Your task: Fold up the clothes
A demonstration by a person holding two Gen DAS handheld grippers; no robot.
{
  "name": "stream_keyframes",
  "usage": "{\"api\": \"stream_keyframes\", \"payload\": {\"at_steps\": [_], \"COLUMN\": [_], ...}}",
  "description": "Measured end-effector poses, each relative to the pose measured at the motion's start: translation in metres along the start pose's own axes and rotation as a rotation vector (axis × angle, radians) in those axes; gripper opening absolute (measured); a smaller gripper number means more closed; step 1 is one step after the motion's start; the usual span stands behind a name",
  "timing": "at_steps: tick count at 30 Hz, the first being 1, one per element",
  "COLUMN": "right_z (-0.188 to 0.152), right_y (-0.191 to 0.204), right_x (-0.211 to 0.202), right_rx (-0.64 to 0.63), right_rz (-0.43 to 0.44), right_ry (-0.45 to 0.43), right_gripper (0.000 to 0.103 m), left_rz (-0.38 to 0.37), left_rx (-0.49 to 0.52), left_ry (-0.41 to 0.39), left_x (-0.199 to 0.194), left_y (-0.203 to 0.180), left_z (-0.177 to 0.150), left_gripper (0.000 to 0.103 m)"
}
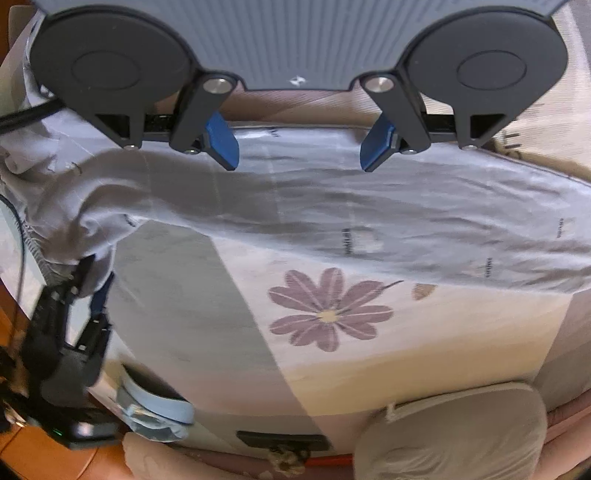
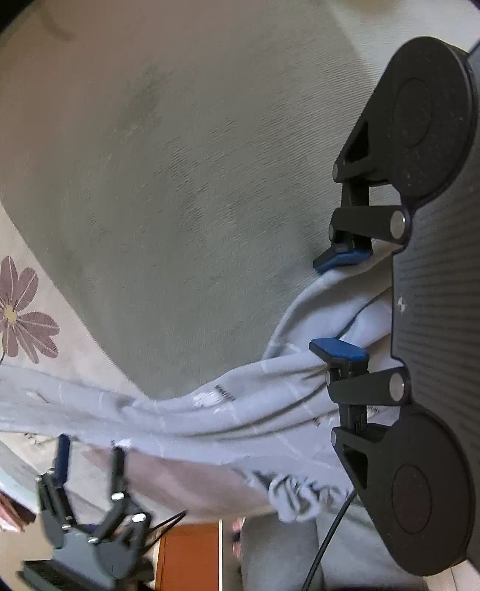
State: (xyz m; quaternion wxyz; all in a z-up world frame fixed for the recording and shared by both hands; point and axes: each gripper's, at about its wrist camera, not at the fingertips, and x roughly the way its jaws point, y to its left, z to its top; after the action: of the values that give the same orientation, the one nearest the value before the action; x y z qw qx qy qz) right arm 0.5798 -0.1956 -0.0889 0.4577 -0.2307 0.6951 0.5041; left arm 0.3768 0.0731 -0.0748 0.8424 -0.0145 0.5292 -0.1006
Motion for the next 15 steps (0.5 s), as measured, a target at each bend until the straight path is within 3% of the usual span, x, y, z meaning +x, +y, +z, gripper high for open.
{"api": "stream_keyframes", "payload": {"at_steps": [2,4,5,7,10,15], "right_z": [0.005,-0.005,-0.011,-0.027,-0.028,-0.010], "right_y": [-0.011,-0.030,-0.040,-0.050,-0.032,-0.007], "right_x": [0.000,-0.001,-0.002,0.003,0.008,0.015], "right_rx": [0.022,0.087,0.120,0.190,0.138,0.030], "right_rz": [0.058,0.090,0.106,0.151,0.142,0.061], "right_ry": [0.013,0.004,-0.002,-0.004,-0.023,-0.010], "right_gripper": [0.044,0.026,0.002,0.000,0.006,0.002], "left_rz": [-0.012,-0.017,-0.021,-0.029,-0.039,-0.025], "left_rx": [0.013,0.030,0.034,0.029,0.010,0.011], "left_ry": [0.002,-0.003,-0.005,-0.007,-0.006,-0.012], "left_x": [0.002,0.003,0.002,0.002,0.003,0.005], "left_y": [-0.007,-0.013,-0.015,-0.016,-0.017,-0.019], "left_z": [-0.001,-0.002,-0.003,-0.004,-0.005,0.001], "left_gripper": [0.072,0.072,0.072,0.072,0.072,0.072]}}
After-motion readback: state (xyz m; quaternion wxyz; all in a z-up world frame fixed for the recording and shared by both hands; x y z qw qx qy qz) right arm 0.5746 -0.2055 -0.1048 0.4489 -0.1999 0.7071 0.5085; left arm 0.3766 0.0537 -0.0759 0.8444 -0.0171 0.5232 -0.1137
